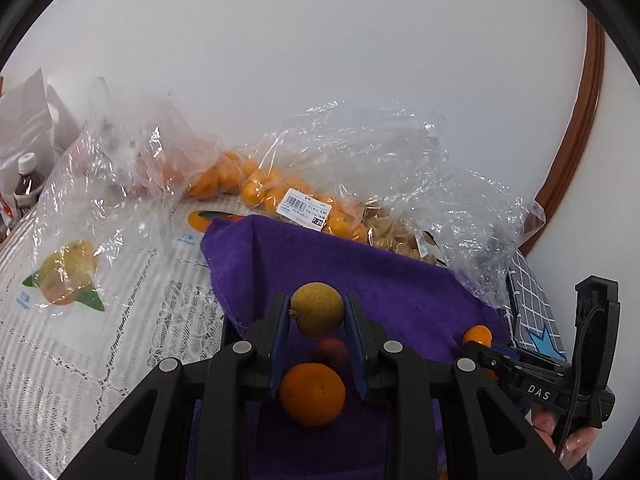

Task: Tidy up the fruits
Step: 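Carry the brown fruit and the small orange over the towel with both tools, then open both tools to drop the brown fruit and orange onto the towel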

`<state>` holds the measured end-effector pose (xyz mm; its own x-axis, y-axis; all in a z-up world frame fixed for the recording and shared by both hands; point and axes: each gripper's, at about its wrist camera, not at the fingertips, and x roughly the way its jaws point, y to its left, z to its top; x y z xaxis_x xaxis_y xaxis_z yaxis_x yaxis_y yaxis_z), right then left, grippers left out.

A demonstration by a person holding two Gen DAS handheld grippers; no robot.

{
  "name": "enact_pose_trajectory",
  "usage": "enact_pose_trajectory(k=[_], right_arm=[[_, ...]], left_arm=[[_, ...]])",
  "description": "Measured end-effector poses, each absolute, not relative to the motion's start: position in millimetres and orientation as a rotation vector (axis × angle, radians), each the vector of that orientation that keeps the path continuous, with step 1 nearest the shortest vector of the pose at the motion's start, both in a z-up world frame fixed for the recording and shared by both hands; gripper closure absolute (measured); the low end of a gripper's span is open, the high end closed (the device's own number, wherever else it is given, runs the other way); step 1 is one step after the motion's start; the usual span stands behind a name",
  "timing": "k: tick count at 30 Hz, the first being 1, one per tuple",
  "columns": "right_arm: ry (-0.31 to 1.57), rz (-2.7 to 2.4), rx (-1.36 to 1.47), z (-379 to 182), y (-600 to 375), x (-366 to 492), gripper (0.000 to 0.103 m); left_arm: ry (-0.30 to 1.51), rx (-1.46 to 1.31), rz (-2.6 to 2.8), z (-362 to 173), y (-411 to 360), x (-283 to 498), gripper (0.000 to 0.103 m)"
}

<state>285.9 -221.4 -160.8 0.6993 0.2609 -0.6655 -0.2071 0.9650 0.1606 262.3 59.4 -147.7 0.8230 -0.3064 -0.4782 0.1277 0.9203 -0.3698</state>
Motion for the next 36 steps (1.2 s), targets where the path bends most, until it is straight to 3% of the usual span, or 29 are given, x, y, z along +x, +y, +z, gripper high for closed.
enact_pose_trajectory(k=[3, 6, 9, 19, 25, 34, 36], right_arm=[[0.747, 0.266, 0.093, -160, -224, 285, 0.069], [0.732, 0.279, 0.102, -158, -227, 281, 0.06], [0.715, 0.278, 0.102, -155, -229, 275, 0.057], [0.688, 0.282, 0.16, -150, -242, 255, 0.057], [0.661, 0.269, 0.185, -142, -252, 247, 0.057], [0.634, 0.267, 0.131, -135, -243, 238, 0.057], [0.634, 0.265, 0.103, -134, -237, 235, 0.057]], left_arm=[[0.568, -0.332, -0.241, -149, 60, 264, 0.077], [0.586, -0.34, -0.248, -152, 60, 267, 0.077], [0.598, -0.337, -0.244, -154, 59, 269, 0.077], [0.709, -0.272, -0.182, -140, 39, 302, 0.077], [0.838, -0.28, -0.091, -158, 34, 326, 0.077], [0.849, -0.289, -0.028, -149, 39, 315, 0.077], [0.823, -0.303, -0.041, -141, 44, 303, 0.07]])
